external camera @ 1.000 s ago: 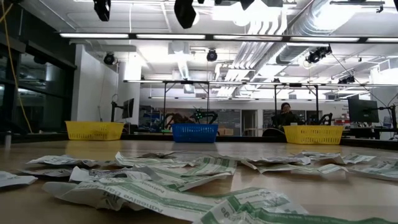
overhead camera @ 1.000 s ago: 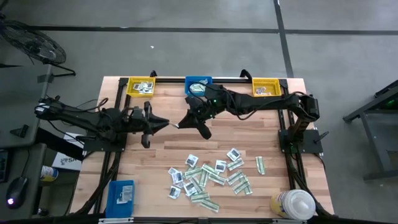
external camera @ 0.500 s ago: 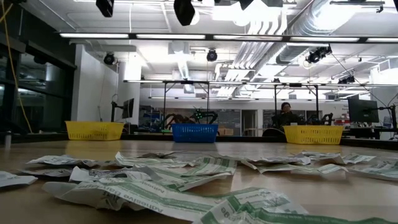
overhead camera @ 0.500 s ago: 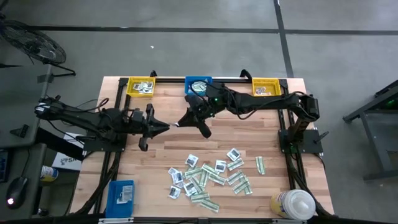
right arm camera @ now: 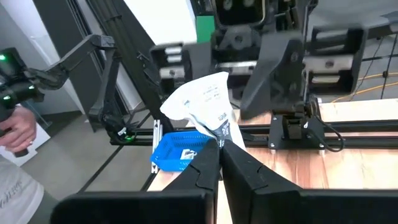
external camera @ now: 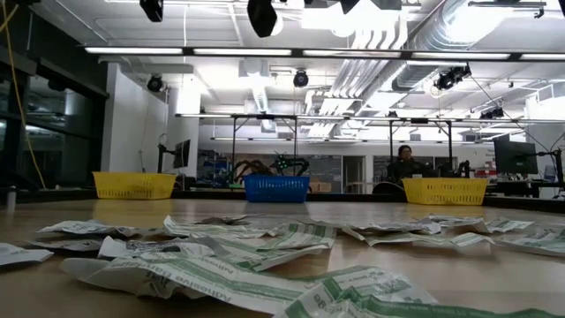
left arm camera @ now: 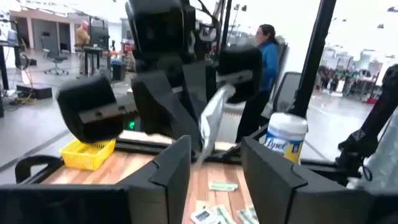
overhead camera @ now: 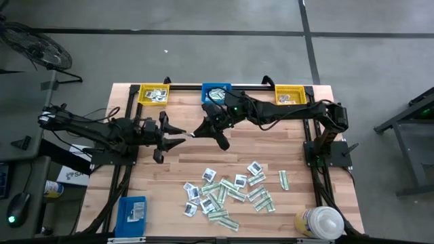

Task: Pick & Place First Aid Supplies
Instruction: Put the gray towelette pack into the left yellow bin

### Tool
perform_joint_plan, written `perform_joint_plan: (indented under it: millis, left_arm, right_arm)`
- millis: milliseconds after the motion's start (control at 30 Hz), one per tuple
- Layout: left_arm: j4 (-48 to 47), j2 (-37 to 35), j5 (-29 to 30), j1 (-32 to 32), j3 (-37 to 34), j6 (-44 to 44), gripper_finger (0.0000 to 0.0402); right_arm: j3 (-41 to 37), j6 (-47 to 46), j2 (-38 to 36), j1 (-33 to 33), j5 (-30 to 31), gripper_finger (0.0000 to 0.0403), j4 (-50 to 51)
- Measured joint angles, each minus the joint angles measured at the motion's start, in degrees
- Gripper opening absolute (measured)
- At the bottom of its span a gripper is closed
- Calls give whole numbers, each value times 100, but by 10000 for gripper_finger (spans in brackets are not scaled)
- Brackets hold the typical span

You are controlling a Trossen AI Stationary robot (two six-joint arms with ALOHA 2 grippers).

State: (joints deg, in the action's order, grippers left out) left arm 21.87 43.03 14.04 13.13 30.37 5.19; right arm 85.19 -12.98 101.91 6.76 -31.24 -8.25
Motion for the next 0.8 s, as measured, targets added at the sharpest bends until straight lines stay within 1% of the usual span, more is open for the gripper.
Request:
perform_joint_plan:
  millis: [133, 233, 367, 500, 567, 700, 733, 800]
  left_arm:
    - [499, 337, 35, 0, 0, -103, 146]
    - [717, 525, 268, 0, -2, -239, 146]
    - [870, 542, 365, 0, -2, -346, 139]
    - [860, 461, 455, 0, -2, -389, 107]
    - [849, 414, 457, 0, -2, -389, 81]
    - [814, 410, 451, 0, -2, -486, 16]
    - [807, 409, 450, 0, -2, -492, 10]
    - [804, 406, 478, 0, -2, -493, 11]
  right_arm:
    - [0, 14, 0, 0, 76, 9, 4]
    - [0, 6, 0, 0, 79, 7, 9]
    - [-2, 1, 0, 0, 79, 3, 30]
    - [-2, -1, 0, 0, 81, 7, 37]
    - [-2, -5, 0, 0, 85, 10, 44]
    - [-2, -5, 0, 2, 96, 11, 61]
    - [-3, -5, 0, 0, 108, 10, 66]
    - [-7, -5, 0, 0, 112, 9, 66]
